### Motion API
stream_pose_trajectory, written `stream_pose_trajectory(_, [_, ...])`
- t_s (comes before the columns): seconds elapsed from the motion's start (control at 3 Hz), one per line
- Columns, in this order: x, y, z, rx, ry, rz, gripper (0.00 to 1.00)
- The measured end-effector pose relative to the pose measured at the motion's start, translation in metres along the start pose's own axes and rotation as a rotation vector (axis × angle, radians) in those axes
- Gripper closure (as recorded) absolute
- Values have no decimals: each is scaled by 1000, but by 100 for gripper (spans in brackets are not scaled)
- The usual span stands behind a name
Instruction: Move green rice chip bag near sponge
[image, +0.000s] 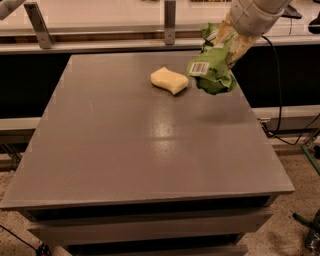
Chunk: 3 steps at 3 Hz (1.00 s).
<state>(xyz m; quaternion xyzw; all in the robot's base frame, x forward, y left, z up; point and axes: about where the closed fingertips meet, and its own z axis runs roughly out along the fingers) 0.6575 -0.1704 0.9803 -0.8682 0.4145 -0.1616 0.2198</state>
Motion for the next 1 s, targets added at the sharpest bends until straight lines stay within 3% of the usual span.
stream_pose_trajectory(0.67, [-4,-4,5,11,-20,-21,13])
stream_pose_trajectory(1.0, [-5,-5,7,10,-22,-22,0])
